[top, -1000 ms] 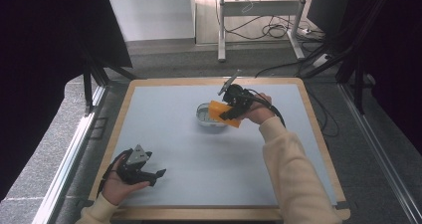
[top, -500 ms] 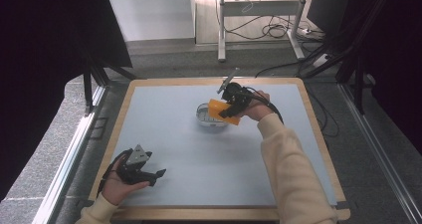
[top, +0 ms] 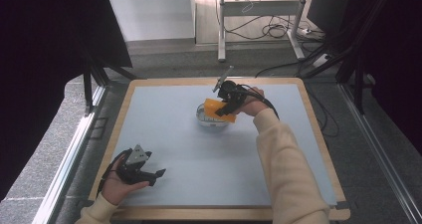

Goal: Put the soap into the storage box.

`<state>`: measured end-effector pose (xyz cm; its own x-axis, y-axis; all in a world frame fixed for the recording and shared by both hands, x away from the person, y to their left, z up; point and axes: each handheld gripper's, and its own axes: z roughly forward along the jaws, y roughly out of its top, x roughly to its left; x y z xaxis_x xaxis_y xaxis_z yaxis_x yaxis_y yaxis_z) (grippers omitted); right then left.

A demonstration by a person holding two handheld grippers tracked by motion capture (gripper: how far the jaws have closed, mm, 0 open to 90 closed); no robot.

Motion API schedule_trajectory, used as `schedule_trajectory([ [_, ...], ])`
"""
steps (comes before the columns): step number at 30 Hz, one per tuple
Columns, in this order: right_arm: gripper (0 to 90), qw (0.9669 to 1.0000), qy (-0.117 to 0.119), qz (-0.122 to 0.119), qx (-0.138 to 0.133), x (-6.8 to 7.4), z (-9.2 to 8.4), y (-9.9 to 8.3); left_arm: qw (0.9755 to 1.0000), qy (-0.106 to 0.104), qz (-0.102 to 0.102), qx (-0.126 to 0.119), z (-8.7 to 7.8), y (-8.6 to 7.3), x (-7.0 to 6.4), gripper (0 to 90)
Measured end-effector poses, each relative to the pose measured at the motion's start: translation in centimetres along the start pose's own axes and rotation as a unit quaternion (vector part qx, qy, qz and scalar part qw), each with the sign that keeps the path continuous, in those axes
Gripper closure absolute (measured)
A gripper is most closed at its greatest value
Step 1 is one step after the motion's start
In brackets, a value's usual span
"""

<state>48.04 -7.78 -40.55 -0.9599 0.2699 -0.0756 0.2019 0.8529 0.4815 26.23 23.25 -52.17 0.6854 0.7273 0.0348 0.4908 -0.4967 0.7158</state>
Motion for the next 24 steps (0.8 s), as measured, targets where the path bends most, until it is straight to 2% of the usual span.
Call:
schedule_trajectory([
  [5, 62.0, 1.0, 0.003, -0.003, 0.002, -0.6, 0.8, 0.4, 1.0, 0.0, -0.001, 0.0, 0.0, 0.0, 0.0, 18.8],
  [9, 62.0, 1.0, 0.006, -0.005, 0.002, -0.9, 1.1, 0.7, 1.0, -0.001, -0.001, 0.001, 0.1, -0.1, 0.1, 18.8],
  [11, 62.0, 0.9998, 0.013, -0.009, -0.007, -1.2, 1.3, 0.8, 1.0, -0.002, -0.002, 0.001, 0.1, -0.1, 0.1, 18.8],
  [16, 61.9, 0.9998, 0.011, -0.016, 0.001, -1.5, 1.7, 1.1, 1.0, -0.001, -0.001, 0.001, 0.1, -0.1, 0.1, 18.8],
  [24, 62.0, 0.9996, 0.019, -0.021, -0.002, -2.2, 2.2, 1.4, 1.0, -0.002, 0.0, 0.002, 0.1, -0.1, 0.1, 18.8],
])
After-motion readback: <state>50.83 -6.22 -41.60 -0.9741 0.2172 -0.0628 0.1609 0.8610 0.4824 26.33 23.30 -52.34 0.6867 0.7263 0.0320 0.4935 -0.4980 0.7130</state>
